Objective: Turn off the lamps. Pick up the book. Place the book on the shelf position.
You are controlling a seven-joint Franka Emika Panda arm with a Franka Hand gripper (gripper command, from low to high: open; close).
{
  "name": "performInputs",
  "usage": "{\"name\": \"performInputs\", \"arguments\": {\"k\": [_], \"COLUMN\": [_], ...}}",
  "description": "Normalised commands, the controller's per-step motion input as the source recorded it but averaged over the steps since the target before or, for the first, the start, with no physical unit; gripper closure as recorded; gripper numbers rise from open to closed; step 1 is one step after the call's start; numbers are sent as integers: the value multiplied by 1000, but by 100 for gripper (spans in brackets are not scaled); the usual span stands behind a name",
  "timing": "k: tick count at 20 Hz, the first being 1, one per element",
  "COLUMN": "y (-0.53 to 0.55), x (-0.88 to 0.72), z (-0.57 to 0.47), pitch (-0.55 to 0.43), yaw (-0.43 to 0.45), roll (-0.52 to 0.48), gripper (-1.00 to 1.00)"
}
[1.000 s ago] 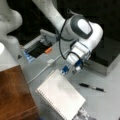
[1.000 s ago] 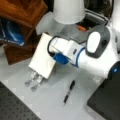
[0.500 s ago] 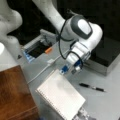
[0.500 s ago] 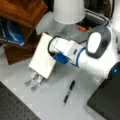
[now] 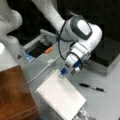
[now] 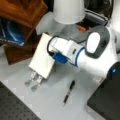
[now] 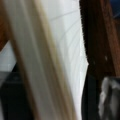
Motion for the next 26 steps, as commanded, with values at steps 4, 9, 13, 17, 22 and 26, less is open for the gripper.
{"name": "performInputs", "arguments": {"k": [4,9,13,17,22,26], "y": [51,89,78,35,-16,-30], "x": [120,119,138,175,206,218], "z": [-167,-110,4,205,340,378], "pitch": [-6,-5,51,148,185,155], "yaw": [58,58,105,134,110,50], "roll": [-229,-236,-272,-325,-297,-224], "gripper": [100,100,100,100,100,100]}}
